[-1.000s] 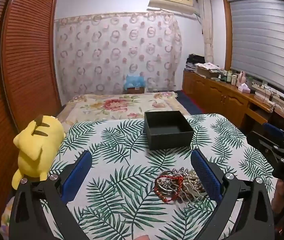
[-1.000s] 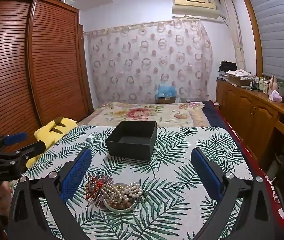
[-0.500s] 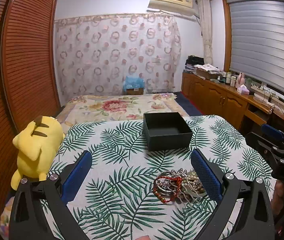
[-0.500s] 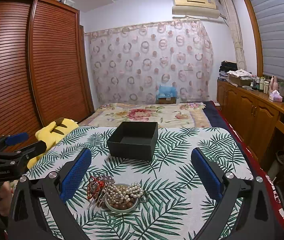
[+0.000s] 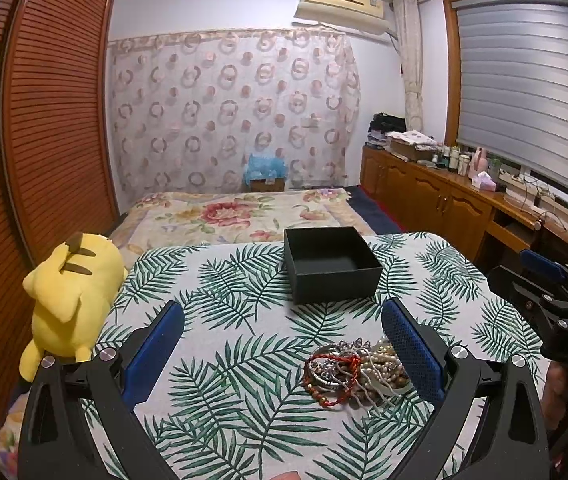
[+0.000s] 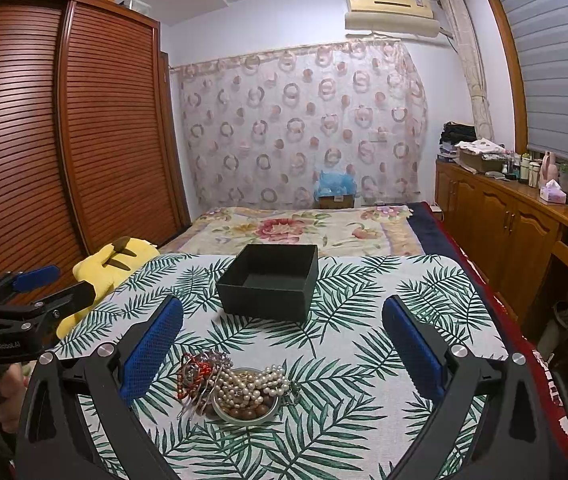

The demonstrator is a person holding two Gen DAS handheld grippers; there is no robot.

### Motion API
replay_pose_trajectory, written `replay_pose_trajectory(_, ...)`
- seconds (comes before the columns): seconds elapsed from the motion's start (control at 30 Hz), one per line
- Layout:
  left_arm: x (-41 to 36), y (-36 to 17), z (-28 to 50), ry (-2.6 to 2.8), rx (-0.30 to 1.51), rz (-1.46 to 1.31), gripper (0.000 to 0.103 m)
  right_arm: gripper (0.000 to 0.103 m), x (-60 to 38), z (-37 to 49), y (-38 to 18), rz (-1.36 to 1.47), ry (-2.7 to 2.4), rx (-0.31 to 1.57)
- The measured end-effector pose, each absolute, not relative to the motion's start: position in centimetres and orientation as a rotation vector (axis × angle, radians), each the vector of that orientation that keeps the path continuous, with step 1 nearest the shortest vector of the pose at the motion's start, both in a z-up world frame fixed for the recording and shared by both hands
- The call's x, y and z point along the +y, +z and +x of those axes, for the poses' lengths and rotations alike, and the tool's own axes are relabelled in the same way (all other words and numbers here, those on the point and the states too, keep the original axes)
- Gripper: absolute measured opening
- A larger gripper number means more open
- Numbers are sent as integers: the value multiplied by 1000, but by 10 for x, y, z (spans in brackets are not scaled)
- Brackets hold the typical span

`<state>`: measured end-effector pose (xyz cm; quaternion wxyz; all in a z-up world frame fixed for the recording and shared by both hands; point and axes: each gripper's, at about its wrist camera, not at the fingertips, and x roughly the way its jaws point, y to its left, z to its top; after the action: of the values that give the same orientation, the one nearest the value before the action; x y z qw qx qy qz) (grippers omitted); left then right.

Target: Organize jewelry

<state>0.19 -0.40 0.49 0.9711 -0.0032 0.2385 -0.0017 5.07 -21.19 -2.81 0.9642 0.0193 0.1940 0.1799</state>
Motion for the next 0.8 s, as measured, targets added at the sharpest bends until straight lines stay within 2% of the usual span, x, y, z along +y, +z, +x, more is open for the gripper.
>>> replay_pose_trajectory(0.8,-21,20,-1,-14,470,-11,95,100,-212,49,-26,40,366,390)
